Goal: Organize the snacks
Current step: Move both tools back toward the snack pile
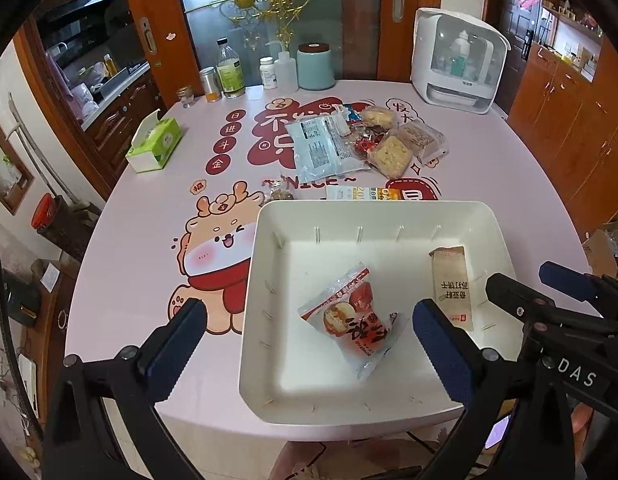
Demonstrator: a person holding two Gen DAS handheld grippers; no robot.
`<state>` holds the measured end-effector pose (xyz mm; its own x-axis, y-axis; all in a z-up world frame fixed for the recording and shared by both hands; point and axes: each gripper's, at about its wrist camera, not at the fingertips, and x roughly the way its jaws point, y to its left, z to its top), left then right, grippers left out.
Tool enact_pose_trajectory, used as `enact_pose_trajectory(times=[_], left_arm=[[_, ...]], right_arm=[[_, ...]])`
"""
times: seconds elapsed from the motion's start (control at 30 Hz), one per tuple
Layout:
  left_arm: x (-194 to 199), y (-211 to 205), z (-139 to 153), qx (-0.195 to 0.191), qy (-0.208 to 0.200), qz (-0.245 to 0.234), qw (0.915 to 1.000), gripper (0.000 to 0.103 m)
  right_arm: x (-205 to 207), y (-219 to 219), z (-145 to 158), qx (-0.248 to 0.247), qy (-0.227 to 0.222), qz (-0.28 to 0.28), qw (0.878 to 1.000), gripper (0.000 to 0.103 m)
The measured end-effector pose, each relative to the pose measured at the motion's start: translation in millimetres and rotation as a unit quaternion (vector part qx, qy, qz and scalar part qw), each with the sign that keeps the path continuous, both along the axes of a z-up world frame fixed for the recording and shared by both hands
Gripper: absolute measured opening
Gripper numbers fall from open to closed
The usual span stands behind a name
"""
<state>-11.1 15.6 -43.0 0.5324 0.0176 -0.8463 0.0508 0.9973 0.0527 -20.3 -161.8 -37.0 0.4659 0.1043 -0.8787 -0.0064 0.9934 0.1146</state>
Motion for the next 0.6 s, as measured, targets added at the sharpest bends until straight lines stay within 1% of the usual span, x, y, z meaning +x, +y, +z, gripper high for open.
enact_pose_trajectory(times=[0.27,0.37,0.6], left_arm=[[5.1,1.1,1.1,0.006,-0.004,-0.001,1.0,0.102],[8.5,2.9,1.4,0.002,-0.006,-0.005,1.0,0.102],[23.4,6.3,6.6,0.0,-0.013,-0.027,0.9995,0.102]], right_arm=[[1.8,3.2,0.0,-0.001,-0.001,0.001,1.0,0.072],[4.7,4.8,0.4,0.001,-0.003,0.002,1.0,0.072],[17.3,7.2,3.9,0.014,-0.02,0.008,1.0,0.072]])
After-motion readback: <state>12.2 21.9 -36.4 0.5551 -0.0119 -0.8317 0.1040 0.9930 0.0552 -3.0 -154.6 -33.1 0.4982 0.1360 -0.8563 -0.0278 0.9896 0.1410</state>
